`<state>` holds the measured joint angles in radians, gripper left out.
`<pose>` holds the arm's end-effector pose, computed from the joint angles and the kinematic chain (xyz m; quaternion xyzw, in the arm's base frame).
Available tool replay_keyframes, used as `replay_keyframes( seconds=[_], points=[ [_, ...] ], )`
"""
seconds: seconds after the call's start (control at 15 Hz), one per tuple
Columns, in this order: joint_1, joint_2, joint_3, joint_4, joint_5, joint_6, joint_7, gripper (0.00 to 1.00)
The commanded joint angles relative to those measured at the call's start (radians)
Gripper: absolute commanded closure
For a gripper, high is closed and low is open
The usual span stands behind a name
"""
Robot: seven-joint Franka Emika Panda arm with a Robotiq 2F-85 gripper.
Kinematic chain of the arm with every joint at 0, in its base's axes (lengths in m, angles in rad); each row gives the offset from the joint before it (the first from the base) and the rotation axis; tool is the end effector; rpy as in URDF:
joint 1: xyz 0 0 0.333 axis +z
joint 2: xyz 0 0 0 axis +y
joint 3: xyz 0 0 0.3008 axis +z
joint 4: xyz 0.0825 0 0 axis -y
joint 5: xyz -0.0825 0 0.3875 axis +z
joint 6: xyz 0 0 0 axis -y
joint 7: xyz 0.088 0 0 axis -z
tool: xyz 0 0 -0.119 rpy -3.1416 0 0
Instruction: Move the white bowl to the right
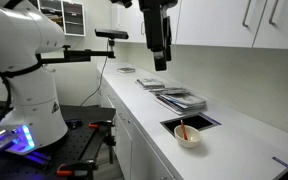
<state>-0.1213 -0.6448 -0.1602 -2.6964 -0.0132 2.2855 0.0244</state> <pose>0.3666 -0.1025 0.4188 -0.9831 0.1373 -0.1177 0.0292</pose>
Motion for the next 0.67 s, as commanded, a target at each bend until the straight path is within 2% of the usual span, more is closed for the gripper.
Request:
replay_keyframes(
  seconds=[0.0,0.4,0.6],
  points=[
    [-0.013,0.001,0.013,0.001,0.011,-0.002,-0.009,0.0],
    [0.136,0.23,0.043,0.077,0.176,0.02,-0.019,0.0],
    [0.19,0.416,0.073,0.144,0.28,0.118,-0.016,0.0]
  ],
)
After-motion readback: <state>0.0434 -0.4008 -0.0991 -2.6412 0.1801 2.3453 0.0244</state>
